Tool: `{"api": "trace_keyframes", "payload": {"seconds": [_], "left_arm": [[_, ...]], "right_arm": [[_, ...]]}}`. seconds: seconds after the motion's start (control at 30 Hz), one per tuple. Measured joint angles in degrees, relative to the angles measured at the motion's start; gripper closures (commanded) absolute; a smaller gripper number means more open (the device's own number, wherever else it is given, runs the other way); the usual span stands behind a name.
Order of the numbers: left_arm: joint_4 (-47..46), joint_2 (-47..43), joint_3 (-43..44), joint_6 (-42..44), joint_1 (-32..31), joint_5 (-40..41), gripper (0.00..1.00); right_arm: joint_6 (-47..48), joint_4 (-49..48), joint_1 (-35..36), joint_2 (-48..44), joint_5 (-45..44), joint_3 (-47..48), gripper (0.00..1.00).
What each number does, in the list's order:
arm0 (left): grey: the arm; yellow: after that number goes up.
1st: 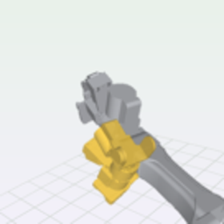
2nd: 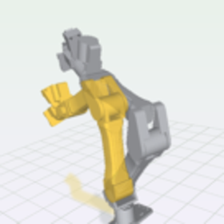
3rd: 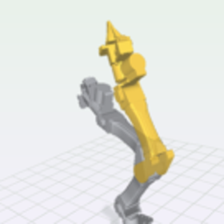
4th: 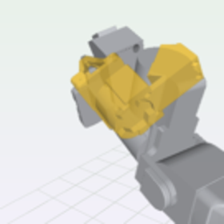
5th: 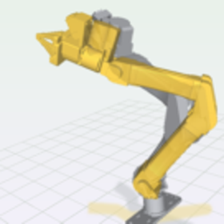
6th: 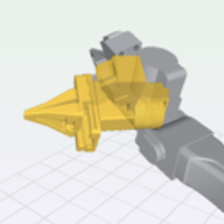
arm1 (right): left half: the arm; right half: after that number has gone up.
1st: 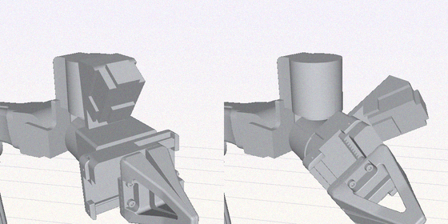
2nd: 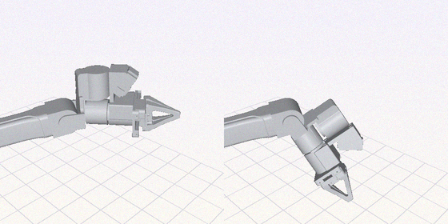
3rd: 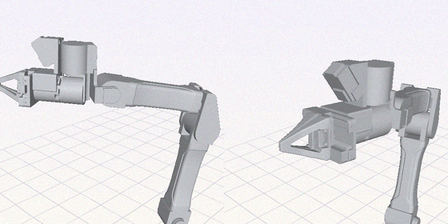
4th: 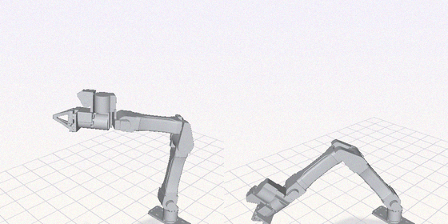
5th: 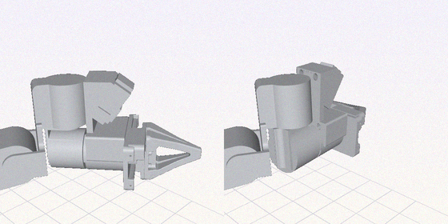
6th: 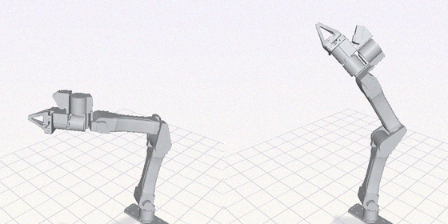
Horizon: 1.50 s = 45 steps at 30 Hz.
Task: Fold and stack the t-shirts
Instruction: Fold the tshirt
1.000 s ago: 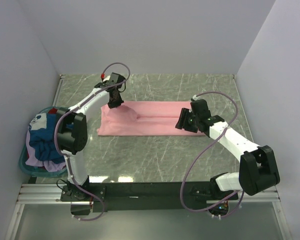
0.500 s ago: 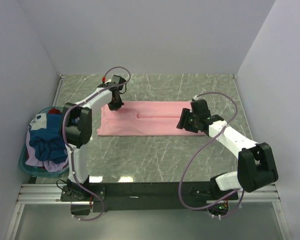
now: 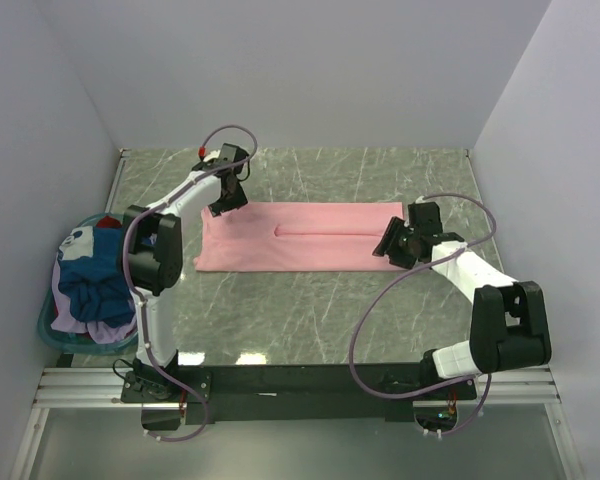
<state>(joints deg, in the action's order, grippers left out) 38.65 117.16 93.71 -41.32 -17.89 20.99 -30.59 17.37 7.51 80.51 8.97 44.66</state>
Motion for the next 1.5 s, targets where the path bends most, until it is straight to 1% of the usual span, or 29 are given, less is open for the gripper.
{"api": "trace_keyframes", "payload": {"seconds": [0.03,0.1,0.17,0.23,0.27,0.3,0.37,0.4,0.47,0.5,0.6,0.77,0.93,1.03,1.2,1.23,1.27,1.37,1.47,1.5], "left_arm": [[0.1,0.0,0.2,0.0,0.2,0.0,0.36],[0.4,-0.3,0.2,-0.3,0.5,0.0,0.31],[1.0,-1.5,-0.1,-0.6,0.8,0.0,0.32],[0.4,-4.3,-2.6,-1.5,1.0,-0.1,0.38],[0.4,-6.8,-4.9,-1.9,1.1,-0.3,0.40],[0.3,-9.7,-7.6,-2.5,1.2,-0.9,0.45],[-0.5,-14.9,-12.5,-3.5,1.4,-2.0,0.50],[-1.0,-17.4,-15.3,-4.0,1.7,-2.6,0.55],[-1.9,-21.2,-20.4,-5.1,2.2,-3.7,0.58],[-2.1,-22.0,-22.2,-5.4,2.6,-4.4,0.60],[-3.9,-21.3,-27.5,-6.5,4.5,-6.4,0.64],[-4.1,-16.7,-31.4,-7.7,6.7,-8.0,0.65],[-4.4,-16.4,-31.3,-8.9,7.6,-8.3,0.64],[-3.5,-15.4,-29.9,-9.2,8.3,-8.7,0.61],[-1.0,-11.6,-24.2,-8.9,8.8,-8.6,0.46],[-0.6,-10.7,-22.7,-8.8,8.9,-8.5,0.45],[-0.2,-10.0,-21.1,-8.7,8.9,-8.4,0.41],[1.6,-9.2,-16.5,-8.3,8.8,-7.8,0.37],[3.1,-9.6,-12.3,-8.2,8.6,-6.8,0.36],[3.3,-9.9,-11.4,-8.3,8.5,-6.4,0.35]], "right_arm": [[0.0,-0.1,-0.7,0.0,0.4,0.0,0.40],[0.0,-0.2,-1.5,0.0,1.2,0.0,0.40],[0.0,-0.2,-2.2,0.0,1.9,0.0,0.41],[0.0,-0.2,-2.6,0.0,2.8,0.0,0.42],[0.0,-0.2,-2.8,0.0,3.1,0.0,0.43],[0.0,-0.3,-3.1,0.0,3.7,0.0,0.44],[-0.3,-0.4,-3.8,0.0,4.5,0.0,0.48],[-0.4,-0.6,-4.2,0.1,4.7,0.0,0.49],[-0.7,-1.4,-5.2,0.5,5.1,0.0,0.52],[-1.0,-1.7,-5.7,1.1,5.4,0.0,0.53],[-1.7,-2.6,-7.5,4.2,6.1,-0.1,0.54],[-3.0,-2.2,-10.2,8.3,5.8,-0.8,0.54],[-3.8,-1.9,-10.9,8.3,5.2,-0.9,0.54],[-4.5,-1.6,-11.5,7.8,4.7,-1.2,0.54],[-4.5,1.8,-10.9,4.6,-0.3,-2.0,0.54],[-4.5,2.8,-10.3,3.7,-1.8,-1.9,0.54],[-4.2,3.8,-9.3,2.8,-3.5,-1.7,0.54],[-3.5,5.9,-5.9,0.9,-6.8,0.0,0.54],[-2.1,6.1,-3.2,0.5,-8.1,2.6,0.56],[-1.6,5.8,-2.7,0.6,-8.1,3.4,0.58]]}}
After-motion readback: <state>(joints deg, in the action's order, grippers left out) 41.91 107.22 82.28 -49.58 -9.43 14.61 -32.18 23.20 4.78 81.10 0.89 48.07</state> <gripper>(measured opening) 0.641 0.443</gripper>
